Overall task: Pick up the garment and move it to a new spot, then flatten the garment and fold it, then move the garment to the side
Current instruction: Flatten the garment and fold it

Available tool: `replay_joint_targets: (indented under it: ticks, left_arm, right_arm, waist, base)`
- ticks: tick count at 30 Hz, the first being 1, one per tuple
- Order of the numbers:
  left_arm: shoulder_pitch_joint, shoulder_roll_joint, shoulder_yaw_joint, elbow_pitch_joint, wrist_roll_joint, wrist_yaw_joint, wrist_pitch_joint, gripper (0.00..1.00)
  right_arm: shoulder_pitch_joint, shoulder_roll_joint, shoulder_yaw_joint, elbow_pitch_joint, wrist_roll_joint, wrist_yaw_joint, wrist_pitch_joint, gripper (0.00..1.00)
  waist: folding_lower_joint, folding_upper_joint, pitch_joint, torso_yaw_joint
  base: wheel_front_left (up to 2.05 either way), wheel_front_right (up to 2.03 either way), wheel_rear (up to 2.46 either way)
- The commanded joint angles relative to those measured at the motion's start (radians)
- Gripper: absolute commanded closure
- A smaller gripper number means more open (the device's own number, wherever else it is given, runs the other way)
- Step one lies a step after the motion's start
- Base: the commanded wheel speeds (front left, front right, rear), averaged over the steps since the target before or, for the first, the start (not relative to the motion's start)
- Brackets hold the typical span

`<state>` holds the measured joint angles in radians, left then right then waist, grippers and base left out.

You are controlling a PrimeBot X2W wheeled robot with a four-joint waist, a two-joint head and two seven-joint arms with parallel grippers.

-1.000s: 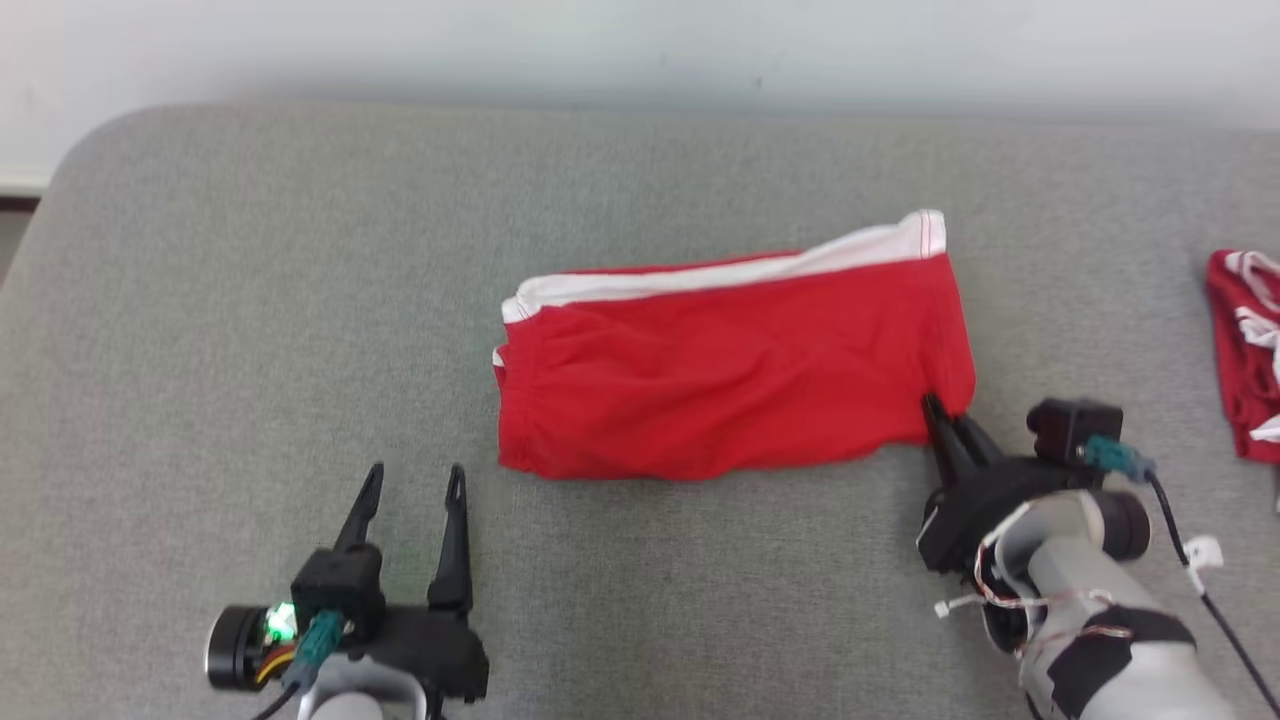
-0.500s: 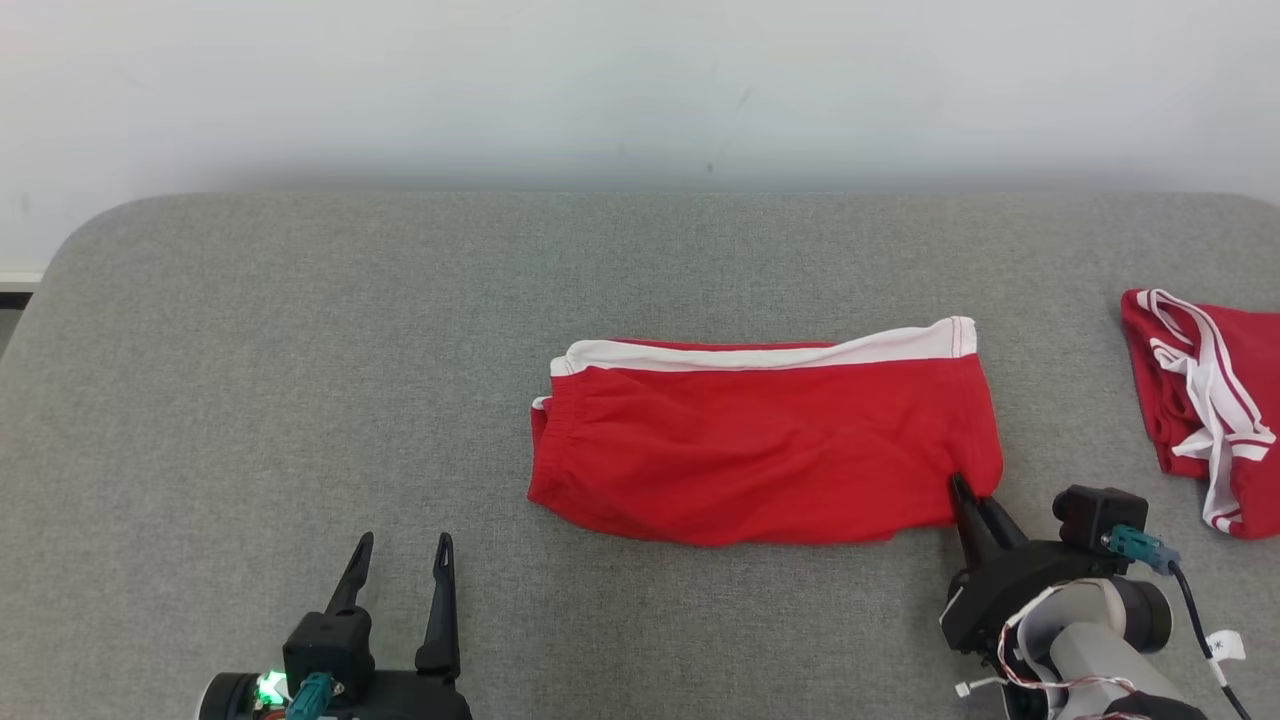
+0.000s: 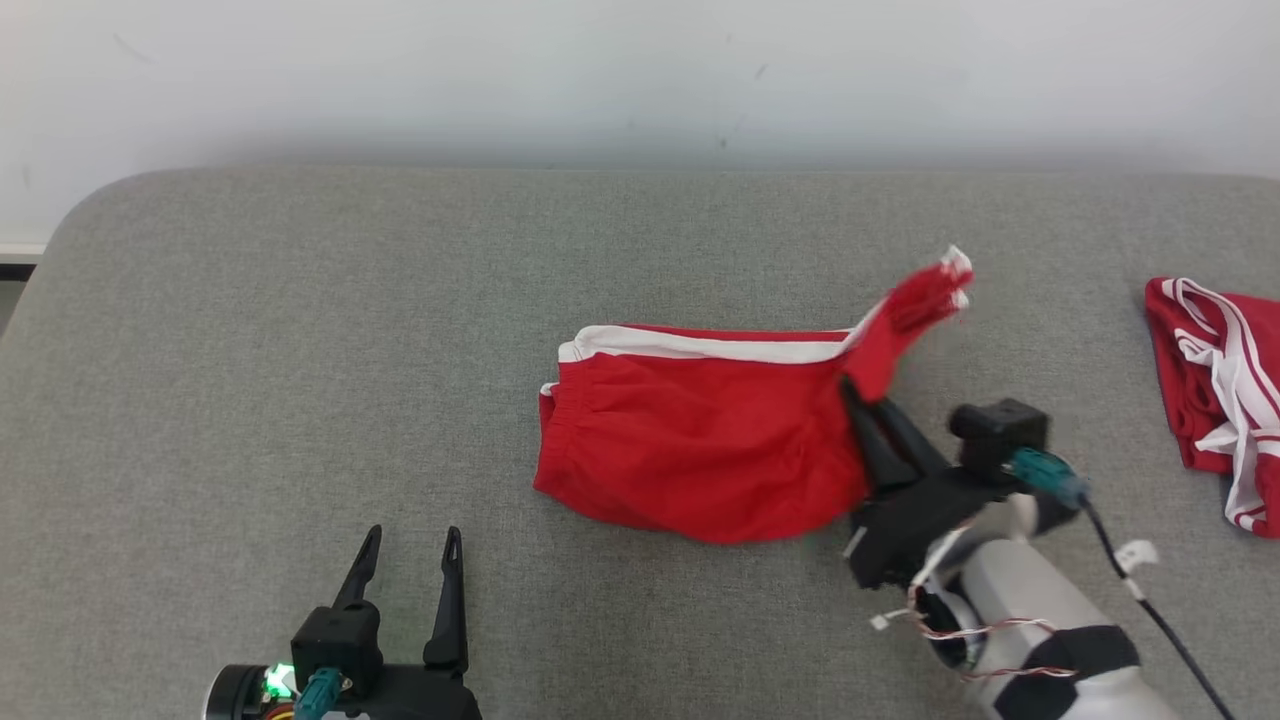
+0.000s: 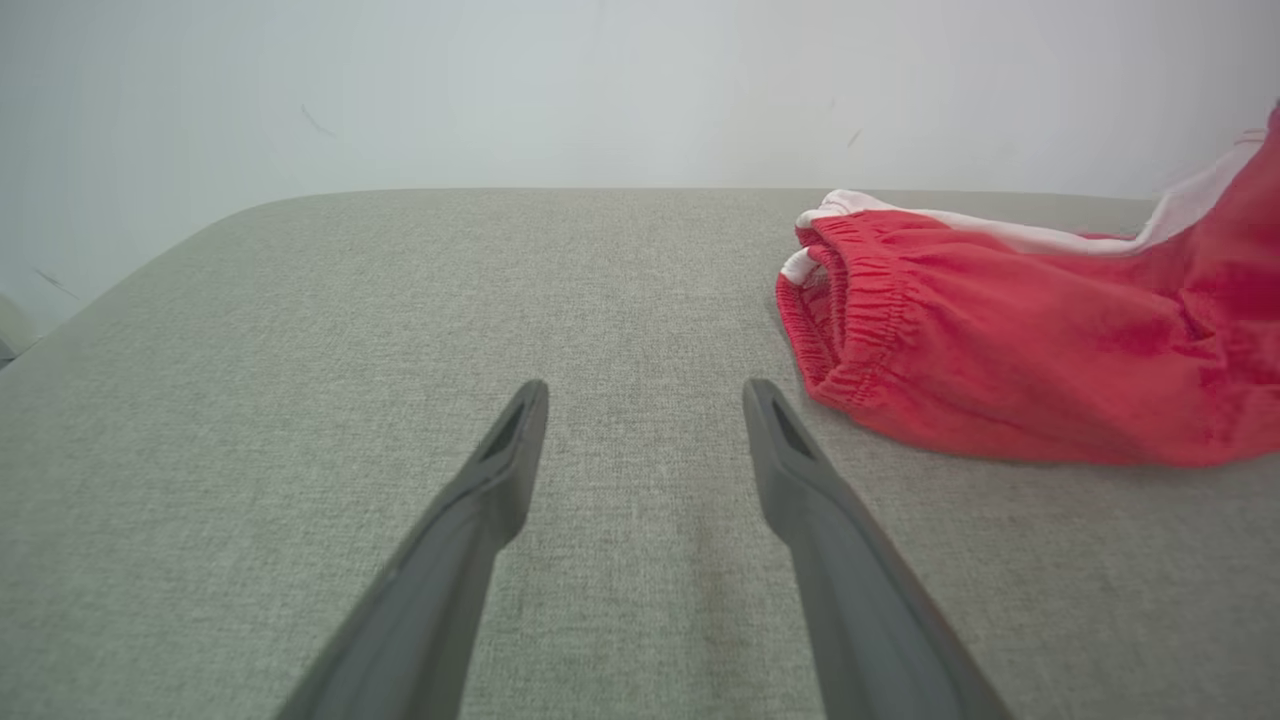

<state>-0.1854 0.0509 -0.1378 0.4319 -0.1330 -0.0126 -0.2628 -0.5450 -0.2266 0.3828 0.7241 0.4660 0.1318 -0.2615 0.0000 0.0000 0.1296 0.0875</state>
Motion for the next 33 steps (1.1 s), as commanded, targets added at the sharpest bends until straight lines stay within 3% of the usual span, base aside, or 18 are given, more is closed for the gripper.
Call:
replay_joint_targets:
  ticks: [1,8,15,17,18,25,30,33]
  left_arm:
    - [-0.011,0.0,-0.003,-0.004,-0.011,0.003,-0.002,0.0]
    - [-0.025,0.0,-0.022,0.001,-0.017,0.007,-0.003,0.0]
    - [-0.039,0.0,-0.044,0.011,-0.021,0.01,-0.002,0.0]
    - [-0.043,0.0,-0.048,0.014,-0.021,0.011,-0.002,0.0]
    - [-0.044,0.0,-0.049,0.016,-0.021,0.012,-0.002,0.0]
    - [-0.036,0.0,-0.029,0.015,-0.011,0.02,-0.002,0.0]
    - [-0.022,0.0,-0.003,0.008,-0.001,0.018,-0.002,0.0]
    - [-0.017,0.0,0.012,0.004,0.001,0.015,-0.002,0.0]
  right_arm:
    - [-0.011,0.016,0.031,-0.021,-0.011,-0.003,-0.002,1.0]
    - [-0.049,0.075,0.218,-0.117,-0.005,-0.003,0.057,1.0]
    - [-0.089,0.142,0.38,-0.055,-0.019,-0.003,0.1,1.0]
    - [-0.092,0.159,0.419,-0.034,-0.007,-0.003,0.093,0.14]
    - [-0.092,0.163,0.436,-0.025,-0.001,-0.003,0.089,0.0]
    - [-0.096,0.175,0.511,-0.011,0.045,-0.003,0.038,0.0]
    - [-0.079,0.165,0.436,0.026,0.024,-0.003,0.001,0.0]
    - [-0.055,0.141,0.331,0.027,-0.012,-0.003,-0.003,0.0]
  waist:
    - [0.0,0.0,0.002,0.004]
    - [0.0,0.0,0.009,0.028]
    - [0.0,0.0,0.018,0.063]
    - [0.0,0.0,0.019,0.069]
    - [0.0,0.0,0.019,0.071]
    - [0.0,0.0,0.009,0.059]
    - [0.0,0.0,-0.003,0.035]
    - [0.0,0.0,-0.009,0.018]
  base:
    - [0.0,0.0,0.0]
    - [0.0,0.0,0.0]
    - [0.0,0.0,0.0]
    - [0.0,0.0,0.0]
    - [0.0,0.0,0.0]
    - [0.0,0.0,0.0]
    - [0.0,0.0,0.0]
    - [0.0,0.0,0.0]
